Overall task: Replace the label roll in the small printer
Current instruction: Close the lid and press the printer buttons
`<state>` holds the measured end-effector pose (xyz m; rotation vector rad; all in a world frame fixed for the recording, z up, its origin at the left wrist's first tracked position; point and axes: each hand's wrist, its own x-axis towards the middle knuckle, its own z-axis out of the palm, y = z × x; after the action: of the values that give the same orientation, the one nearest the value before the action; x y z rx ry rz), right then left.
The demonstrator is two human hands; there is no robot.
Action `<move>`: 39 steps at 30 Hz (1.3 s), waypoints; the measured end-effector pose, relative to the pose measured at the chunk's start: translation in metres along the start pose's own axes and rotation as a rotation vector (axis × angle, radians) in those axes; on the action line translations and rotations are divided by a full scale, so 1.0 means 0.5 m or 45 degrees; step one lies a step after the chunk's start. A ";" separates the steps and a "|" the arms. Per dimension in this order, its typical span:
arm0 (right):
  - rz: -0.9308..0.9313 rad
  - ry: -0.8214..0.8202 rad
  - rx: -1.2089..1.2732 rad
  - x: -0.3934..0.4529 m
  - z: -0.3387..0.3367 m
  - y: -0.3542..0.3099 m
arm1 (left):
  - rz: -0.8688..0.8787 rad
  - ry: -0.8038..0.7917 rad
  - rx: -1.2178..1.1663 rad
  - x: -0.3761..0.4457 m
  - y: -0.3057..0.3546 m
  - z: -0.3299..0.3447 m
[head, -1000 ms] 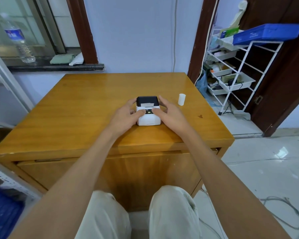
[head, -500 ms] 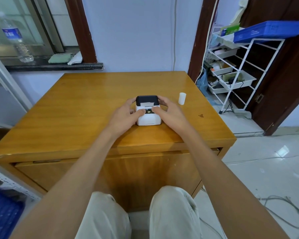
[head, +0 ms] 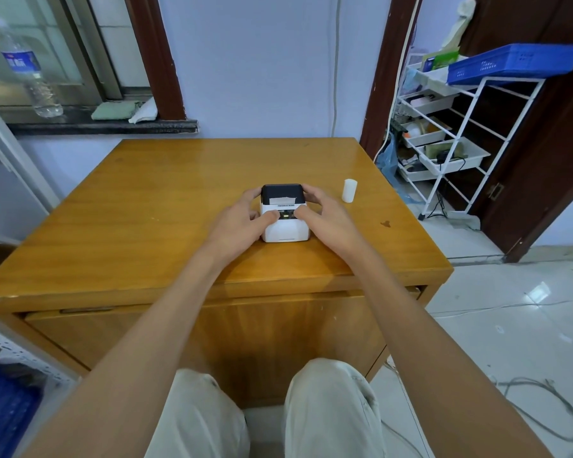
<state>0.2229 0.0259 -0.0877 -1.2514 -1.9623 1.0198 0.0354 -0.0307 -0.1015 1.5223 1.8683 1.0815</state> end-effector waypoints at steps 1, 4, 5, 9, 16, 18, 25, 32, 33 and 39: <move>-0.002 0.001 0.002 0.001 0.000 0.001 | 0.001 -0.002 0.008 -0.001 0.001 0.000; -0.020 -0.002 0.002 0.004 0.000 0.001 | 0.014 0.001 0.022 -0.005 0.004 -0.002; -0.029 -0.004 0.007 0.006 -0.001 0.002 | 0.019 0.005 0.024 -0.005 0.004 -0.002; -0.039 -0.042 0.002 0.021 -0.009 0.001 | 0.021 -0.009 0.002 -0.001 -0.002 -0.001; -0.044 -0.078 0.035 0.028 -0.013 0.002 | 0.025 0.000 0.080 0.000 0.000 -0.001; -0.043 -0.088 0.071 0.022 -0.010 0.011 | 0.021 0.003 0.091 -0.002 0.001 -0.001; -0.001 -0.110 0.162 0.020 -0.015 0.008 | 0.015 0.008 0.085 -0.005 0.006 -0.003; -0.017 -0.084 0.176 0.022 -0.010 0.009 | 0.016 -0.007 0.112 -0.004 0.002 -0.002; -0.026 -0.072 0.166 0.024 -0.008 0.012 | 0.019 -0.005 0.124 -0.003 0.002 -0.001; -0.084 -0.040 0.166 0.023 -0.001 0.023 | 0.030 -0.006 0.123 -0.007 0.005 -0.001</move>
<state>0.2243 0.0398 -0.0964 -1.0991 -1.9142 1.1213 0.0374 -0.0340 -0.0995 1.6024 1.9290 1.0102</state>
